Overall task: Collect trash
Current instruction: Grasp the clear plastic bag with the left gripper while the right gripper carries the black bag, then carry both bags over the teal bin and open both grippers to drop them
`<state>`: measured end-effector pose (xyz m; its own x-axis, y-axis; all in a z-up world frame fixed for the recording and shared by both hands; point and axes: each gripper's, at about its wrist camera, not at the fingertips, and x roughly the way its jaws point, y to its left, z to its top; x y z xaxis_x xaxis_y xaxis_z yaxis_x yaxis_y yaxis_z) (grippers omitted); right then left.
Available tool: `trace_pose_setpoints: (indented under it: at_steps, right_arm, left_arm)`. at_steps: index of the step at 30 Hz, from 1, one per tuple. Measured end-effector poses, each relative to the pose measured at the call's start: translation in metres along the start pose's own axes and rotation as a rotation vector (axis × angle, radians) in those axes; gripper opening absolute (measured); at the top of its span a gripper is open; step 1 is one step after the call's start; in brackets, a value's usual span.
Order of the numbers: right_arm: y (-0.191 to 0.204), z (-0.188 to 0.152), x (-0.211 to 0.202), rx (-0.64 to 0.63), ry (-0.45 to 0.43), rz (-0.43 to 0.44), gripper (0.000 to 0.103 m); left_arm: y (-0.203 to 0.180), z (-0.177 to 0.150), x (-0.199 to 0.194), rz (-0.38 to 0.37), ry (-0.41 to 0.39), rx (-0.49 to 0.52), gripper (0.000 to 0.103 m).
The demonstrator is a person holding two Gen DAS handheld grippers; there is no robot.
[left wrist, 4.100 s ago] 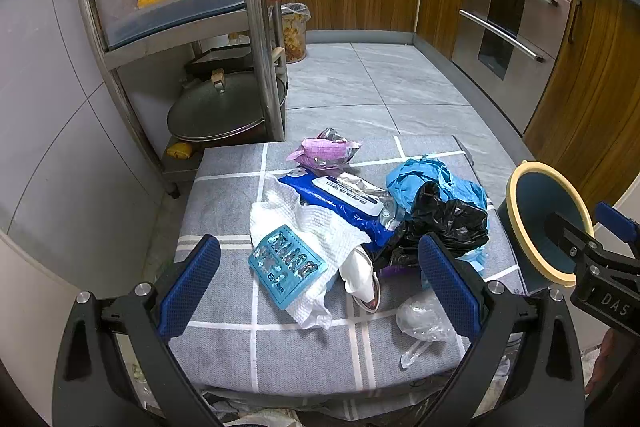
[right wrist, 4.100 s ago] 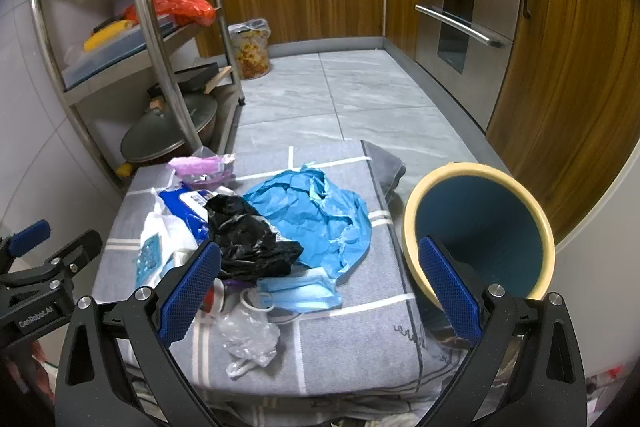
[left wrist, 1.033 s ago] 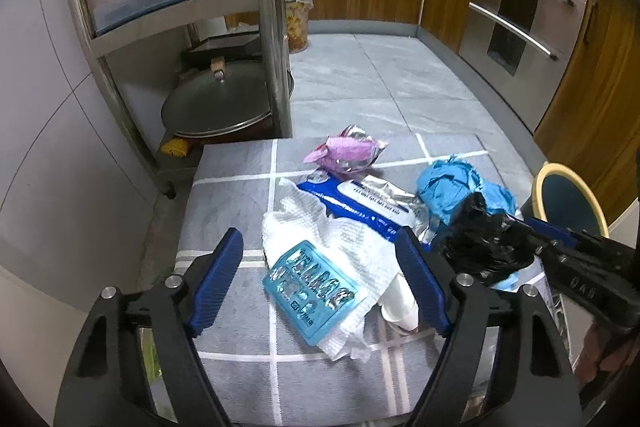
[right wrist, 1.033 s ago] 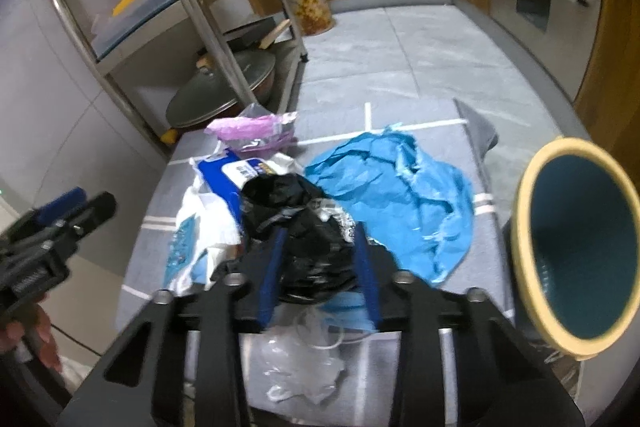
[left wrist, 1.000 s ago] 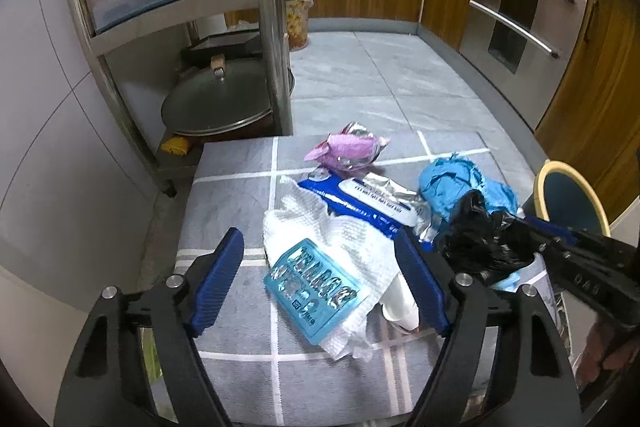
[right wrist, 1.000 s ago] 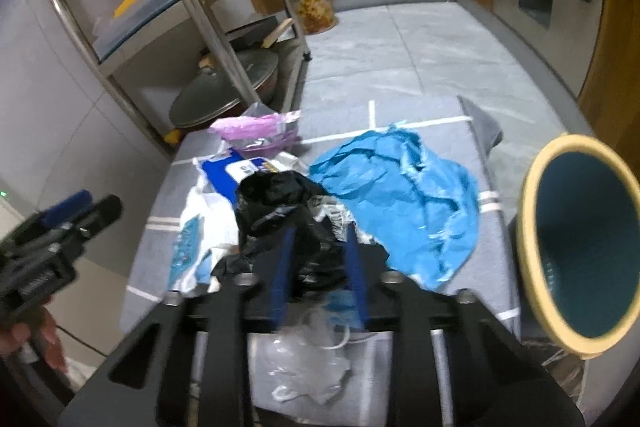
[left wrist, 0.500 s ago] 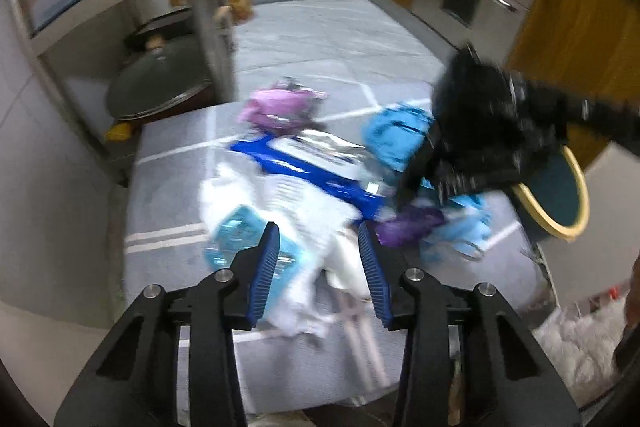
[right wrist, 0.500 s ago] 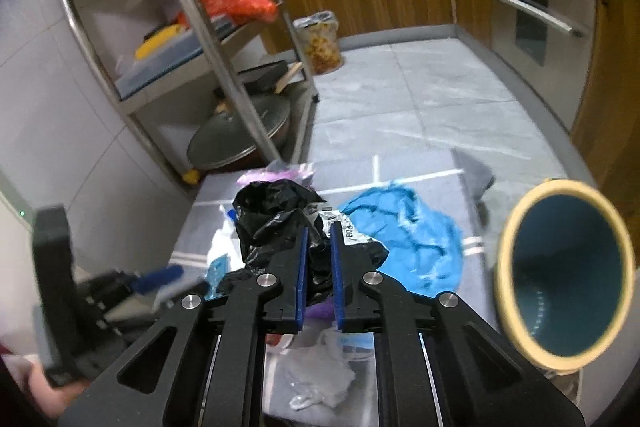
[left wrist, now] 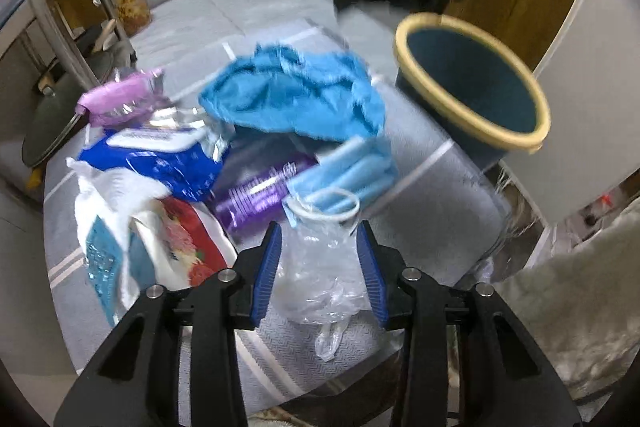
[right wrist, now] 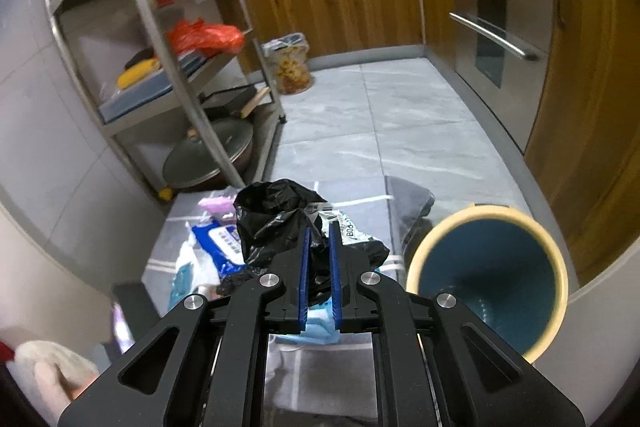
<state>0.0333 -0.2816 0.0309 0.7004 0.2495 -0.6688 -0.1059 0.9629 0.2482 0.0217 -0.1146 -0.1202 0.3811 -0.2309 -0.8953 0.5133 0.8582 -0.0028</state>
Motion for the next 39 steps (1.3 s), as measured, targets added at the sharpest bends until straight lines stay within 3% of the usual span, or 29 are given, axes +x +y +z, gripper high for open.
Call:
trace_pose_setpoints:
  at_steps: [6,11,14,19,26,34,39]
  right_arm:
    - [-0.017,0.004,0.003,0.053,-0.013,0.017,0.01]
    - [-0.024,0.009,-0.004,0.081,-0.041,0.007,0.01]
    - [-0.027,0.009,-0.011,0.088,-0.065,-0.008,0.01]
    - [-0.041,0.015,-0.023,0.108,-0.108,-0.047,0.01]
    - [-0.079,0.02,-0.047,0.132,-0.167,-0.139,0.01]
    - [-0.142,0.023,-0.052,0.18,-0.181,-0.279,0.01]
    - [-0.173,0.023,-0.042,0.229,-0.152,-0.311,0.01]
  left_arm:
    - [0.001,0.001,0.003,-0.016,0.036,-0.021,0.018]
    - [-0.004,-0.001,-0.005,-0.004,0.029,0.004,0.011]
    - [-0.006,-0.001,-0.022,0.019,0.004,0.019,0.01]
    - [-0.015,0.006,-0.07,0.01,-0.108,0.029,0.01]
    - [-0.033,0.047,-0.117,-0.012,-0.295,0.045,0.01]
    - [-0.066,0.111,-0.106,-0.083,-0.367,0.117,0.01]
    - [-0.099,0.144,-0.081,-0.118,-0.384,0.157,0.01]
